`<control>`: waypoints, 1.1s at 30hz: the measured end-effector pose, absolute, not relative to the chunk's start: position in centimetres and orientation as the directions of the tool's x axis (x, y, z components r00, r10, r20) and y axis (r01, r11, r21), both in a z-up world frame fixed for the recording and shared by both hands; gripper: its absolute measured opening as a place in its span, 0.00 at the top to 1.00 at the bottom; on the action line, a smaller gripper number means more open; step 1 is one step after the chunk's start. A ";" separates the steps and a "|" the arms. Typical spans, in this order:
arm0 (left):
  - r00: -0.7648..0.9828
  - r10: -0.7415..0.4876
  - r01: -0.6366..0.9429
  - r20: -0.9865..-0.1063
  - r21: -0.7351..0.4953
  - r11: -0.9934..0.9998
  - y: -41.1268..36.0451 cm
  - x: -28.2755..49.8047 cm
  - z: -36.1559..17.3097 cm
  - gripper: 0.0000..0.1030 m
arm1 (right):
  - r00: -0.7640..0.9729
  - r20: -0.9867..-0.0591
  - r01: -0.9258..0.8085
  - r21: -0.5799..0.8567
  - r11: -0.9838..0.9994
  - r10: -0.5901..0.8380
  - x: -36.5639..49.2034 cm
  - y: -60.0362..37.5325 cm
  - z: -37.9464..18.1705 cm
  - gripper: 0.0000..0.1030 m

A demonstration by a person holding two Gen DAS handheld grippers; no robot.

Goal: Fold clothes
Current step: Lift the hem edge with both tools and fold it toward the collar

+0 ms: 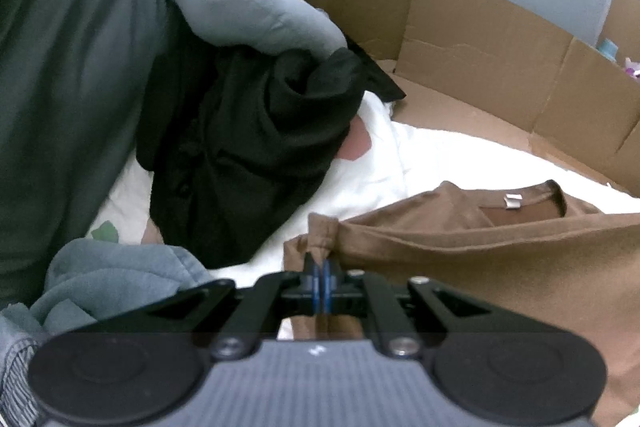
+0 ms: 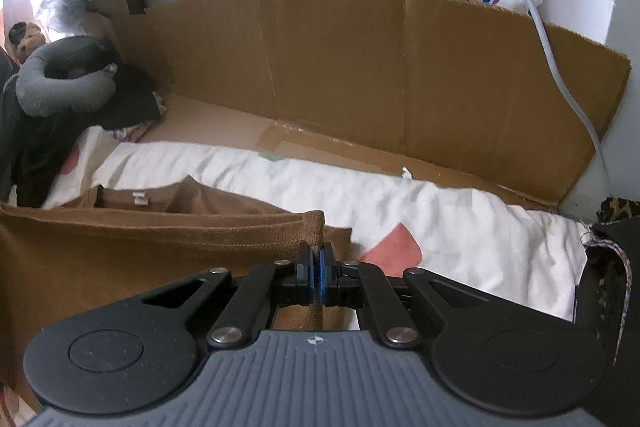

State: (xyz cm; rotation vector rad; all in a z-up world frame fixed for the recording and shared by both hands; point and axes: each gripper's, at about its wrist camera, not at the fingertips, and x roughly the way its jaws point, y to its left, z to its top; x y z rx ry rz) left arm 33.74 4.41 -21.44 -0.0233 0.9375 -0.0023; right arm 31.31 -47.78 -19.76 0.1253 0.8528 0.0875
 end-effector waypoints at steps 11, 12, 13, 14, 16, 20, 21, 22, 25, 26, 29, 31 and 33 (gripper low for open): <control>0.618 -0.006 -0.011 -0.786 -0.016 1.000 5.0 34.2 -18.3 0.97 | 0.685 -0.719 -0.036 0.131 0.991 0.120 32.5 -47.8 -17.0 0.99; 0.625 -0.003 -0.009 -0.781 -0.012 1.000 4.8 34.6 -17.9 0.97 | 0.686 -0.718 -0.036 0.127 0.991 0.116 32.7 -47.8 -16.8 0.99; 0.629 -0.001 -0.002 -0.777 -0.002 1.000 4.5 34.9 -17.6 0.97 | 0.688 -0.717 -0.035 0.123 0.992 0.113 33.0 -47.9 -16.5 0.99; 0.633 0.002 0.004 -0.774 0.007 1.000 4.1 35.3 -17.4 0.97 | 0.693 -0.712 -0.037 0.122 0.992 0.114 33.2 -47.9 -16.2 0.99; 0.624 0.010 0.012 -0.781 0.023 1.000 3.6 36.3 -17.7 0.97 | 0.699 -0.706 -0.035 0.125 0.992 0.114 34.0 -48.0 -15.8 0.99; 0.584 0.049 0.003 -0.811 0.062 0.998 3.2 38.0 -19.8 0.97 | 0.665 -0.740 -0.022 0.112 0.993 0.098 35.9 -48.0 -16.9 0.99; 0.572 0.060 -0.002 -0.818 0.071 0.997 3.2 38.4 -20.6 0.97 | 0.656 -0.748 -0.018 0.110 0.994 0.095 36.3 -47.9 -17.5 0.99; 0.563 0.068 -0.006 -0.824 0.078 0.997 3.1 38.7 -21.4 0.97 | 0.649 -0.756 -0.012 0.109 0.994 0.091 36.7 -47.8 -18.2 0.99; 0.537 0.083 -0.014 -0.840 0.090 0.996 3.0 39.3 -23.6 0.97 | 0.631 -0.771 -0.005 0.104 0.995 0.084 37.3 -47.4 -20.3 0.99; 0.528 0.088 -0.015 -0.845 0.094 0.995 3.0 39.5 -24.3 0.97 | 0.625 -0.777 -0.004 0.101 0.995 0.081 37.5 -47.2 -21.1 0.99; 0.508 0.110 -0.005 -0.855 0.125 0.992 2.9 40.1 -25.8 0.97 | 0.612 -0.788 0.005 0.099 0.995 0.075 38.0 -47.0 -23.0 0.99; 0.503 0.114 -0.003 -0.856 0.130 0.991 3.0 40.5 -26.3 0.97 | 0.607 -0.791 0.008 0.096 0.995 0.071 38.4 -47.0 -24.0 0.99; 0.507 0.117 -0.007 -0.854 0.132 0.991 3.3 40.9 -26.5 0.97 | 0.605 -0.793 0.010 0.092 0.996 0.067 38.9 -47.0 -24.8 0.99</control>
